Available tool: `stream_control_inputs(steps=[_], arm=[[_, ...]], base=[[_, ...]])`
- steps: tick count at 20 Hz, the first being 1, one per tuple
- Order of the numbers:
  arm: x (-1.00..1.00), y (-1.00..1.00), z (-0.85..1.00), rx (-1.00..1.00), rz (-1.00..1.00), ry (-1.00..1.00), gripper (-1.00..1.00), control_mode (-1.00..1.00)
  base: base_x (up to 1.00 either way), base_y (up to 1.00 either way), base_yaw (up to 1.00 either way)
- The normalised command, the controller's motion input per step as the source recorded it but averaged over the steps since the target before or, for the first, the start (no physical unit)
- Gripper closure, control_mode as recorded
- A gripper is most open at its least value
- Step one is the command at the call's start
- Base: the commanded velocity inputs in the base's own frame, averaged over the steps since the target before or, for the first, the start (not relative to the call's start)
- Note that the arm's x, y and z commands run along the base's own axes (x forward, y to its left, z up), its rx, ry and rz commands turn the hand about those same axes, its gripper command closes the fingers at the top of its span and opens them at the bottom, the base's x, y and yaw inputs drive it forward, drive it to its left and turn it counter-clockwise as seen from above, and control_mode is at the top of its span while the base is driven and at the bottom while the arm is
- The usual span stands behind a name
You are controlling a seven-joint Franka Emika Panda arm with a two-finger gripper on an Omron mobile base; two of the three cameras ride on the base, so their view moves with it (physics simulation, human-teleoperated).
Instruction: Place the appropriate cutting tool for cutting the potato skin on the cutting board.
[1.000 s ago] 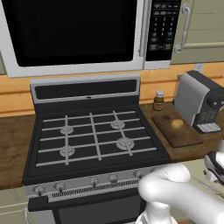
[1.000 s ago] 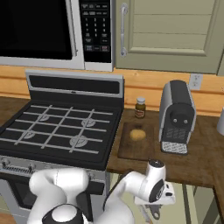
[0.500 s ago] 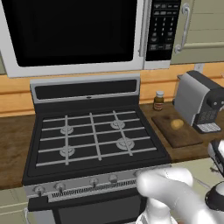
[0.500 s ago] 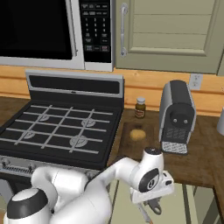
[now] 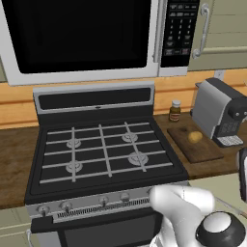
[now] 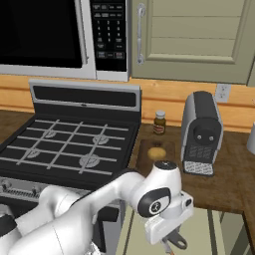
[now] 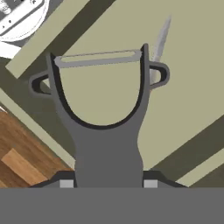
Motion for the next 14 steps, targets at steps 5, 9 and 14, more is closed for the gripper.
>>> stream_control_inputs(steps=[5, 9, 14], arm=[[-0.54, 0.00, 1.00, 0.00, 0.26, -0.05, 1.00, -1.00], [-0.36, 0.00, 1.00, 0.00, 0.21, -0.06, 1.00, -1.00], [-0.04, -0.06, 1.00, 0.00, 0.17, -0.15, 1.00, -1.00]], base=[[0.00, 0.00, 0.00], [0.00, 0.00, 0.00], [0.00, 0.00, 0.00]])
